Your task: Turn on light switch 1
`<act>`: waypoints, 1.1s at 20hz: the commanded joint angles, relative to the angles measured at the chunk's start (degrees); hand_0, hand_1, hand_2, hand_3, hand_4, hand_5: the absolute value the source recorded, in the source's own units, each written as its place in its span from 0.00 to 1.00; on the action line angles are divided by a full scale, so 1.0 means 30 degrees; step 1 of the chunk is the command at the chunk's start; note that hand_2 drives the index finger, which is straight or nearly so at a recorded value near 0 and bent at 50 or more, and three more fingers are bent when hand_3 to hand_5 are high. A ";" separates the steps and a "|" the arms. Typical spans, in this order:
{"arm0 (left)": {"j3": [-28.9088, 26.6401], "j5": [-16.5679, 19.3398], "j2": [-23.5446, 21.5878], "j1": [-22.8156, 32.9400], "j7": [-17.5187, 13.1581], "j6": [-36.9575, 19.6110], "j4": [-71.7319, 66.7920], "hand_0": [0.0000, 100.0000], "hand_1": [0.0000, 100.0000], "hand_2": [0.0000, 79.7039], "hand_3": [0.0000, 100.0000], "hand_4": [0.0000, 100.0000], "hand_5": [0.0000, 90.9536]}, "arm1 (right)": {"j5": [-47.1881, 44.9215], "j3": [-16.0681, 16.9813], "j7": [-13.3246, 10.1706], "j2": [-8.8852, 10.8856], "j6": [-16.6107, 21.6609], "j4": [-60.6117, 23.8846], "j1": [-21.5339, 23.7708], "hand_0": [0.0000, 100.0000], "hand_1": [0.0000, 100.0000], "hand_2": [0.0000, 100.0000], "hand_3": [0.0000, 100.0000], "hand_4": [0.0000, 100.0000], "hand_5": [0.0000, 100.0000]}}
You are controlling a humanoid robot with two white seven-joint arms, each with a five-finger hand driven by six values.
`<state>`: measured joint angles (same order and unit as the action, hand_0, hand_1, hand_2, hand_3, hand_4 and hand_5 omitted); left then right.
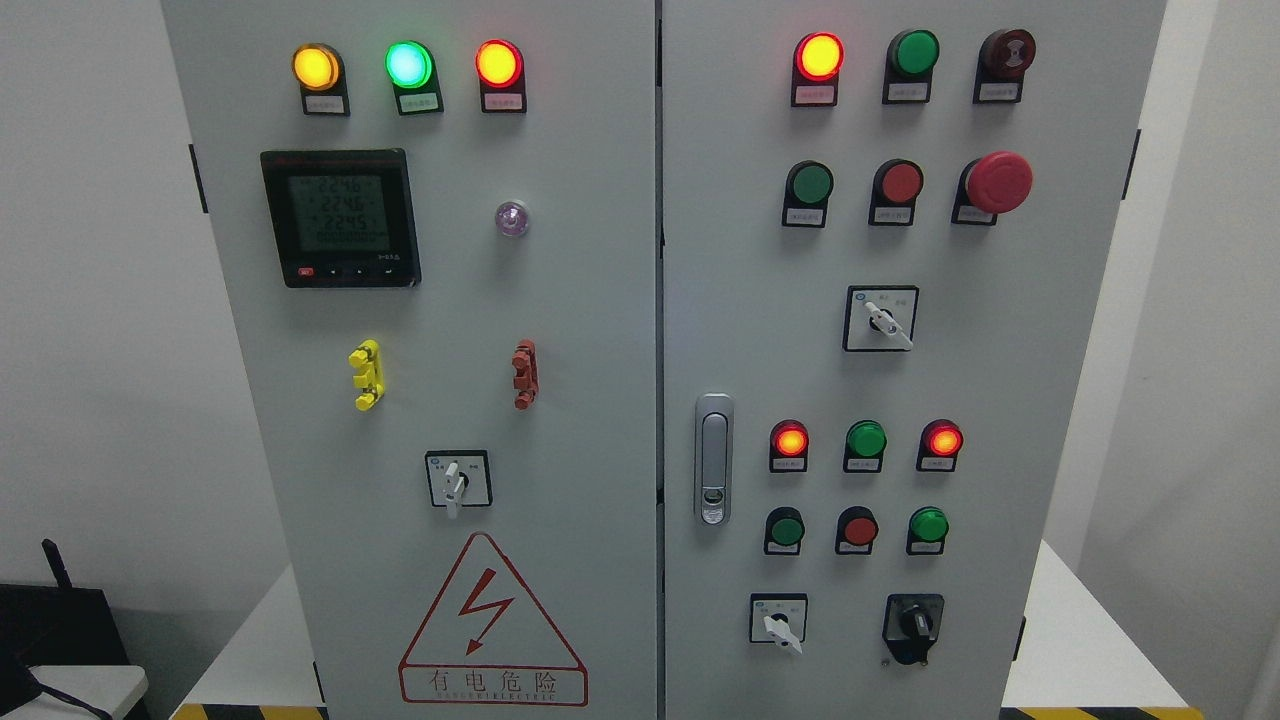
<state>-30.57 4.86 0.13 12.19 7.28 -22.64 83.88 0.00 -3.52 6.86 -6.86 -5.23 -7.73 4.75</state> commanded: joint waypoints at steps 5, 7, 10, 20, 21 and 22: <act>0.3300 -0.0010 0.0249 -0.1511 0.0122 -0.0743 0.5205 0.36 0.16 0.52 0.54 0.61 0.55 | -0.0322 0.0000 -0.0003 0.0000 0.0015 0.0000 -0.0003 0.12 0.39 0.00 0.00 0.00 0.00; 0.4326 -0.0009 0.0337 -0.1864 0.0122 -0.0685 0.5642 0.35 0.17 0.51 0.54 0.61 0.55 | -0.0322 0.0000 -0.0003 0.0000 0.0015 0.0000 -0.0003 0.12 0.39 0.00 0.00 0.00 0.00; 0.5821 0.0020 0.0425 -0.1894 0.0122 -0.0568 0.6142 0.32 0.20 0.51 0.55 0.61 0.57 | -0.0322 0.0000 -0.0003 0.0000 0.0015 0.0000 -0.0003 0.12 0.39 0.00 0.00 0.00 0.00; 0.9397 0.2363 0.1067 -0.3793 0.2639 0.1917 0.6495 0.14 0.32 0.53 0.55 0.61 0.58 | -0.0322 0.0000 -0.0003 0.0000 0.0015 0.0000 -0.0003 0.12 0.39 0.00 0.00 0.00 0.00; 0.9747 0.2392 0.1243 -0.4147 0.2845 0.2474 0.6495 0.12 0.32 0.55 0.55 0.62 0.59 | -0.0322 0.0000 -0.0003 0.0000 0.0015 0.0000 -0.0003 0.12 0.39 0.00 0.00 0.00 0.00; 1.0041 0.2393 0.1274 -0.4382 0.3108 0.3030 0.6495 0.11 0.33 0.56 0.56 0.62 0.60 | -0.0351 0.0000 -0.0003 0.0000 0.0015 0.0000 -0.0003 0.12 0.39 0.00 0.00 0.00 0.00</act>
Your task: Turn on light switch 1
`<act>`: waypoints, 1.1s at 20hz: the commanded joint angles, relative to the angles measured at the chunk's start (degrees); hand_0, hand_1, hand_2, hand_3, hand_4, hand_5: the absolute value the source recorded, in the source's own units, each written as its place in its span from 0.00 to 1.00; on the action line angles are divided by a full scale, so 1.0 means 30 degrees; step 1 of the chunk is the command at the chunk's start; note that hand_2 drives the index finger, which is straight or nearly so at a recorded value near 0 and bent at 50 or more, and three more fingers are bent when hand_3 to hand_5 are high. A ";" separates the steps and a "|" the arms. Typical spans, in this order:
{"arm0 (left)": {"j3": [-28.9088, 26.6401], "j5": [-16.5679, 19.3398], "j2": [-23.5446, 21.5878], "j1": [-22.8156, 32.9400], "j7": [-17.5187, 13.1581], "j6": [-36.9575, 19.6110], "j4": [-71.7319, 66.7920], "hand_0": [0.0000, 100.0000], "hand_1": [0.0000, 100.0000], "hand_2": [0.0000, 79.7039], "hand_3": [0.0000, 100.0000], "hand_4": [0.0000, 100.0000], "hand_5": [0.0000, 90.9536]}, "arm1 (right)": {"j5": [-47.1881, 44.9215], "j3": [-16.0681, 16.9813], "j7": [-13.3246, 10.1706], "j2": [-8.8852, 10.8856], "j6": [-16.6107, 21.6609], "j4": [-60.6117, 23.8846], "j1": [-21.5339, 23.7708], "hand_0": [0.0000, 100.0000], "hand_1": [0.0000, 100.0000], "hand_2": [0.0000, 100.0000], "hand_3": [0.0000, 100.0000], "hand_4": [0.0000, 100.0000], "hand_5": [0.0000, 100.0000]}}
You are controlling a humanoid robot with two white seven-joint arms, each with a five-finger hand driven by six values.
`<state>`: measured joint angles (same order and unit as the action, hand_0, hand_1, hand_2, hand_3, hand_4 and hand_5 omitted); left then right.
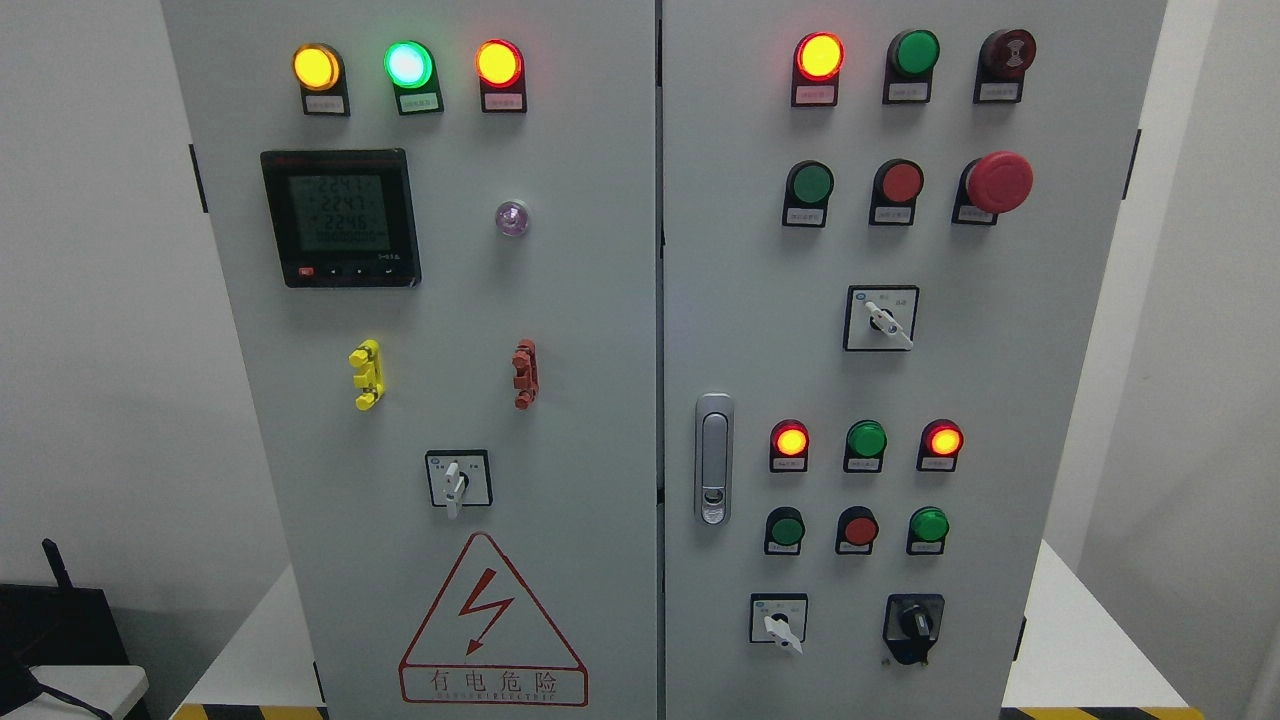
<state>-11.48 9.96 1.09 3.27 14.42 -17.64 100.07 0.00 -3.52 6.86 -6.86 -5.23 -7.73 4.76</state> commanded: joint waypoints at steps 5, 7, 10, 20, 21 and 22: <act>0.5317 0.0692 0.1158 -0.2204 0.2075 0.3416 0.1068 0.08 0.35 0.61 0.59 0.65 0.64 | -0.0322 0.0000 -0.0003 0.0000 0.0015 0.0000 -0.0003 0.12 0.39 0.00 0.00 0.00 0.00; 0.5786 0.0721 0.1276 -0.2437 0.2106 0.3711 0.1068 0.07 0.36 0.62 0.60 0.66 0.65 | -0.0351 0.0000 -0.0003 0.0000 0.0015 0.0000 -0.0003 0.12 0.39 0.00 0.00 0.00 0.00; 0.5963 0.0779 0.1364 -0.2994 0.2135 0.4850 0.1097 0.07 0.38 0.63 0.60 0.66 0.66 | -0.0322 0.0000 -0.0003 0.0000 0.0015 0.0000 -0.0003 0.12 0.39 0.00 0.00 0.00 0.00; 0.6637 0.1278 0.1599 -0.5190 0.4243 0.8425 0.1097 0.07 0.40 0.68 0.64 0.69 0.70 | -0.0322 0.0000 -0.0003 0.0000 0.0015 0.0000 -0.0003 0.12 0.39 0.00 0.00 0.00 0.00; 0.6696 0.1307 0.1628 -0.5454 0.4274 0.8719 0.1068 0.07 0.40 0.68 0.64 0.69 0.71 | -0.0351 0.0000 -0.0003 0.0000 0.0015 0.0000 -0.0003 0.12 0.39 0.00 0.00 0.00 0.00; 0.6754 0.1278 0.1628 -0.5660 0.4361 0.9012 0.1068 0.08 0.40 0.68 0.64 0.69 0.72 | -0.0351 0.0000 -0.0003 0.0000 0.0015 0.0000 -0.0003 0.12 0.39 0.00 0.00 0.00 0.00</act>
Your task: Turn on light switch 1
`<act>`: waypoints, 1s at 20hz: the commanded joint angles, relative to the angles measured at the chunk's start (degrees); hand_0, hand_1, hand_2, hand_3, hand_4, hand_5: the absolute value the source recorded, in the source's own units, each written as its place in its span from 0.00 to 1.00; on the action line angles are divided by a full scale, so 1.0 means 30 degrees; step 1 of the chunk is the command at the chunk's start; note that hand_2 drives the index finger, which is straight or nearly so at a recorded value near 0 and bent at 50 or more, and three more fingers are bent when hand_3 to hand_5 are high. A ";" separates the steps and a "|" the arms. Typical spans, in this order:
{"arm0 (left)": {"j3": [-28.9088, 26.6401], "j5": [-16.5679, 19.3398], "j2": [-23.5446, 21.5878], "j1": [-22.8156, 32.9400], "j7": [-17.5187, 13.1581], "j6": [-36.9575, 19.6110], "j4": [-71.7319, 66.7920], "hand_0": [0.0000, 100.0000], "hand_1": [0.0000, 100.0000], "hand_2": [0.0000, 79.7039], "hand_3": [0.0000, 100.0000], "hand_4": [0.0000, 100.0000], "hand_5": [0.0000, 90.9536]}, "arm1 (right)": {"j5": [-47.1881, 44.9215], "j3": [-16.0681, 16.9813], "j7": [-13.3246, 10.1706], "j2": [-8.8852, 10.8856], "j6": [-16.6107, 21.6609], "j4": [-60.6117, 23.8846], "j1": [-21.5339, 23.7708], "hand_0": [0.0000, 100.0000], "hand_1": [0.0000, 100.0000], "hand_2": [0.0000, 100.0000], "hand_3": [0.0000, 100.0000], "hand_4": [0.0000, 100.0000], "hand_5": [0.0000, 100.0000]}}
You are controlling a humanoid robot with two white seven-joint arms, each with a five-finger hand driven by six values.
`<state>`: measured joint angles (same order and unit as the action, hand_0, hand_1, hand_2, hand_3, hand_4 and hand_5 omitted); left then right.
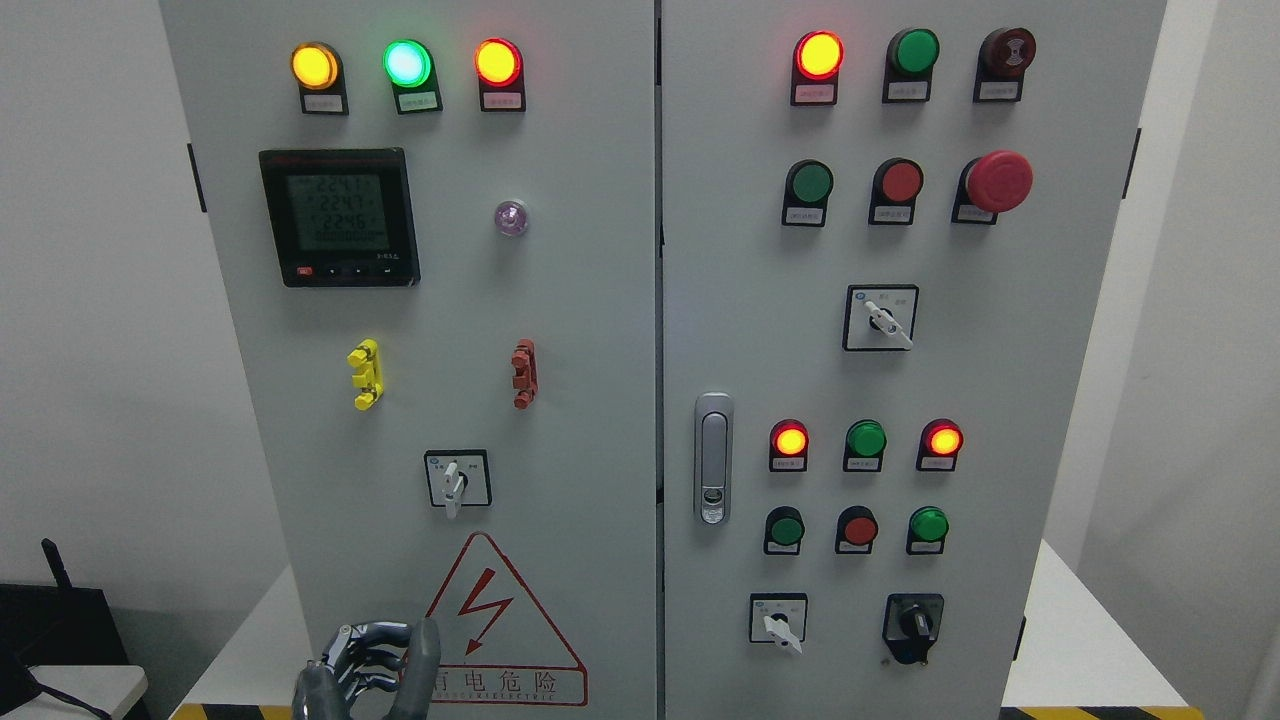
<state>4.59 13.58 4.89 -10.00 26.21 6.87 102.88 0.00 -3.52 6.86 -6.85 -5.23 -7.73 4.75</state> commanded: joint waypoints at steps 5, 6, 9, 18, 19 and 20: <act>0.2012 0.0074 0.0392 -0.1646 0.1484 0.1691 0.0132 0.08 0.42 0.69 0.64 0.70 0.73 | -0.0322 0.0000 -0.0002 0.0000 0.0015 0.0000 -0.0002 0.12 0.39 0.00 0.00 0.00 0.00; 0.2071 0.0045 0.0421 -0.1705 0.1835 0.1925 0.0132 0.08 0.43 0.69 0.65 0.70 0.73 | -0.0322 0.0000 -0.0002 0.0000 0.0015 0.0000 -0.0002 0.12 0.39 0.00 0.00 0.00 0.00; 0.2130 0.0016 0.0422 -0.1794 0.2539 0.2483 0.0103 0.08 0.49 0.69 0.65 0.70 0.73 | -0.0322 0.0000 -0.0002 0.0000 0.0015 0.0000 -0.0002 0.12 0.39 0.00 0.00 0.00 0.00; 0.2160 -0.0131 0.0480 -0.2467 0.3244 0.3305 0.0132 0.08 0.61 0.68 0.65 0.70 0.75 | -0.0322 0.0000 -0.0002 0.0000 0.0015 0.0000 -0.0002 0.12 0.39 0.00 0.00 0.00 0.00; 0.2160 -0.0131 0.0509 -0.2555 0.3418 0.3334 0.0132 0.09 0.60 0.68 0.65 0.70 0.75 | -0.0322 0.0000 -0.0002 0.0000 0.0015 0.0000 -0.0002 0.12 0.39 0.00 0.00 0.00 0.00; 0.2160 -0.0131 0.0538 -0.2701 0.3536 0.3479 0.0132 0.11 0.60 0.68 0.65 0.70 0.75 | -0.0351 0.0000 -0.0002 0.0000 0.0015 0.0000 -0.0002 0.12 0.39 0.00 0.00 0.00 0.00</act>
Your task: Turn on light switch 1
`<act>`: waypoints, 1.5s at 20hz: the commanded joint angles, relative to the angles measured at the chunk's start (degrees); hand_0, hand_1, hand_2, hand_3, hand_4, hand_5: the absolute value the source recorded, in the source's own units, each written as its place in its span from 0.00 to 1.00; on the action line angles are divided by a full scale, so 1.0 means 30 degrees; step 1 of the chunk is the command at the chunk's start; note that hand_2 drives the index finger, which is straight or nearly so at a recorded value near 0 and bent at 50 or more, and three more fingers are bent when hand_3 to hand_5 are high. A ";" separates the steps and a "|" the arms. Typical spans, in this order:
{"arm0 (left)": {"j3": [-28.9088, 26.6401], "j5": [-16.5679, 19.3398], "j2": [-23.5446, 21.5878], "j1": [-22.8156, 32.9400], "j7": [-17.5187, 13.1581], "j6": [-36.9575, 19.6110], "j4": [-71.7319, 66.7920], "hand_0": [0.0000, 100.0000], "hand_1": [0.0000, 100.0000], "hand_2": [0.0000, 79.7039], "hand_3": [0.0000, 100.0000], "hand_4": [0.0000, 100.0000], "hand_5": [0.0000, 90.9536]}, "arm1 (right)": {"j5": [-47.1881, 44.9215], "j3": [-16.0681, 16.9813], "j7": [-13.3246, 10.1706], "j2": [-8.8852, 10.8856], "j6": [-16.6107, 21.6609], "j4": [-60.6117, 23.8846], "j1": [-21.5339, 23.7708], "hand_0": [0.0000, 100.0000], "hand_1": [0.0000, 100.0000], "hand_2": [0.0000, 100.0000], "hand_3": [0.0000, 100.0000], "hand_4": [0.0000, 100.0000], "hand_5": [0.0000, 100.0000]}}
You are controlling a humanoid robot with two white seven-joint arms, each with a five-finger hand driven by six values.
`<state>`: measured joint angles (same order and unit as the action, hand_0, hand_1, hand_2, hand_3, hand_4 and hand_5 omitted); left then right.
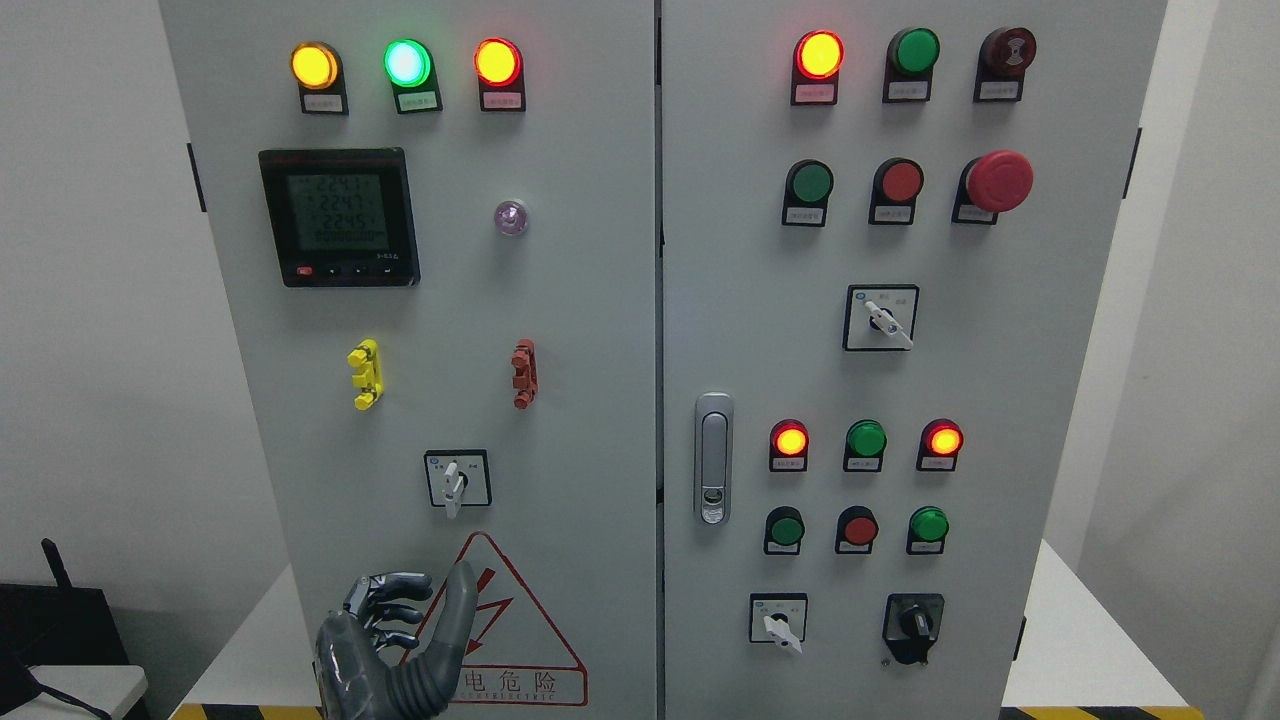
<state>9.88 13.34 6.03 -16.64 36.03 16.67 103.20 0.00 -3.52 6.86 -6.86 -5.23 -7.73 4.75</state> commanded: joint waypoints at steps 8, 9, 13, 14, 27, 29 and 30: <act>0.0399 -0.0051 0.0187 -0.0957 0.0296 0.0948 0.0054 0.14 0.58 0.67 0.65 0.70 0.75 | -0.0322 0.0000 -0.0002 0.0000 0.0015 0.0000 -0.0001 0.12 0.39 0.00 0.00 0.00 0.00; 0.0399 -0.0051 0.0187 -0.0987 0.0325 0.0978 0.0025 0.14 0.58 0.67 0.65 0.70 0.75 | -0.0351 0.0000 -0.0002 0.0000 0.0015 0.0000 -0.0001 0.12 0.39 0.00 0.00 0.00 0.00; 0.0399 -0.0051 0.0216 -0.1308 0.0558 0.1474 0.0025 0.14 0.58 0.67 0.64 0.70 0.75 | -0.0322 0.0000 -0.0002 0.0000 0.0015 0.0000 -0.0001 0.12 0.39 0.00 0.00 0.00 0.00; 0.0399 -0.0051 0.0216 -0.1541 0.0676 0.1534 0.0025 0.14 0.58 0.67 0.64 0.70 0.75 | -0.0351 0.0000 -0.0002 0.0000 0.0015 0.0000 -0.0001 0.12 0.39 0.00 0.00 0.00 0.00; 0.0399 -0.0051 0.0275 -0.2100 0.0736 0.2003 0.0025 0.13 0.57 0.66 0.64 0.70 0.75 | -0.0323 0.0000 -0.0002 0.0000 0.0015 0.0000 -0.0001 0.12 0.39 0.00 0.00 0.00 0.00; 0.0399 -0.0051 0.0275 -0.2246 0.0736 0.2090 0.0024 0.13 0.57 0.66 0.64 0.70 0.75 | -0.0323 0.0000 -0.0002 0.0000 0.0015 0.0000 -0.0001 0.12 0.39 0.00 0.00 0.00 0.00; 0.0399 -0.0051 0.0275 -0.2247 0.0823 0.2178 0.0025 0.13 0.57 0.66 0.64 0.70 0.75 | -0.0322 0.0000 -0.0002 0.0000 0.0015 0.0000 -0.0001 0.12 0.39 0.00 0.00 0.00 0.00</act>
<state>11.00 13.18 6.75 -22.65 38.25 22.76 103.25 0.00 -3.51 6.86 -6.86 -5.23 -7.73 4.74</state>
